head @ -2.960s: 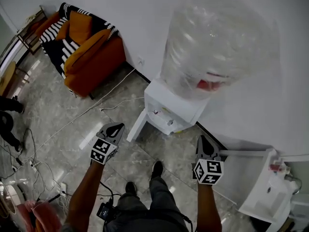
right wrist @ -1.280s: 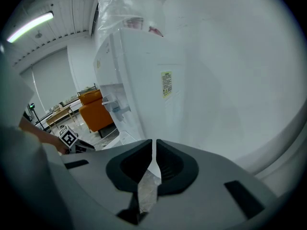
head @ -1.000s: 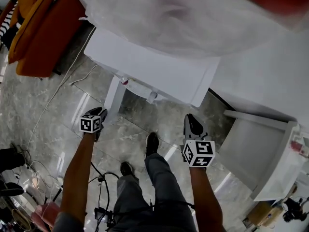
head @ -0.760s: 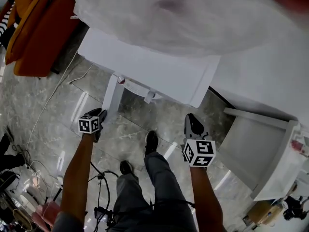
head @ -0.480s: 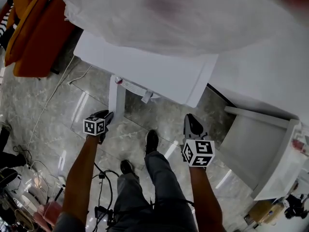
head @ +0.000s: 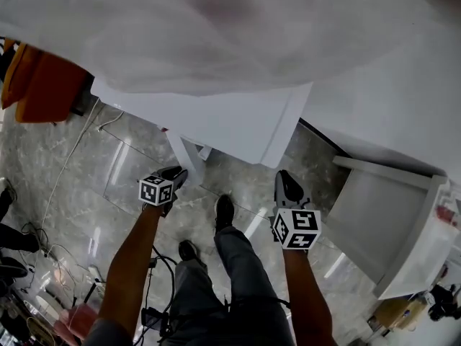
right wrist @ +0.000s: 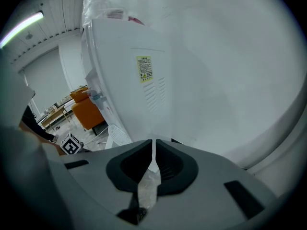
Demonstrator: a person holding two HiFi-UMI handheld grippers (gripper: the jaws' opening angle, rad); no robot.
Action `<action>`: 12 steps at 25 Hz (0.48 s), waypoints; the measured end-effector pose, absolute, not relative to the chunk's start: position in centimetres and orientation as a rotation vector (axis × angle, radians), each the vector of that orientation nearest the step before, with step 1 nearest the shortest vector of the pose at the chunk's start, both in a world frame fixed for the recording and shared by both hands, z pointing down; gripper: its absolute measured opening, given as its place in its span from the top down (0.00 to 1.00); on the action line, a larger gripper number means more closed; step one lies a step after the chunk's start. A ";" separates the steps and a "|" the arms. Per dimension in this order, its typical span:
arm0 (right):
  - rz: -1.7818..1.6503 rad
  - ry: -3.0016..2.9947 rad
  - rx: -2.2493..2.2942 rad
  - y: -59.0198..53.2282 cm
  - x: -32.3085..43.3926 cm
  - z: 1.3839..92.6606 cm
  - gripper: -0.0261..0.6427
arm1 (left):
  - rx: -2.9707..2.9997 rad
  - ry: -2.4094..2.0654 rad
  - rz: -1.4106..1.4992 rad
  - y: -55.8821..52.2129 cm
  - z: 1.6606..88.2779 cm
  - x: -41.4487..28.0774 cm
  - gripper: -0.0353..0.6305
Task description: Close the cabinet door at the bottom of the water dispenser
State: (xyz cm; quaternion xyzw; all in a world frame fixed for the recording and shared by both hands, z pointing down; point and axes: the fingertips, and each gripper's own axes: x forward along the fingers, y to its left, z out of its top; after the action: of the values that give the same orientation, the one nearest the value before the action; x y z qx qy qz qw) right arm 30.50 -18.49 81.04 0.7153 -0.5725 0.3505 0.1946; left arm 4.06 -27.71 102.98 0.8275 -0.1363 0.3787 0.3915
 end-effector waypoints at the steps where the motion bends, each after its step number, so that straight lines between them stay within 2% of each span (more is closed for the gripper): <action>1: 0.986 -1.601 2.006 -18.4 30.7 81.2 0.92 | 2.107 -0.338 0.954 -27.6 103.0 4.8 0.77; 12: 1.001 -1.566 2.029 -18.2 32.5 82.1 0.92 | 2.173 -0.290 0.944 -28.5 103.2 12.2 0.80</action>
State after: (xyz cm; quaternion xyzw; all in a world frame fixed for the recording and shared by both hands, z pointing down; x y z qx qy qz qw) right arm 32.52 -18.24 82.08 0.7234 -0.5584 0.3568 0.1937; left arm 12.18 -28.46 103.17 0.8464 -0.1129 0.3676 0.3684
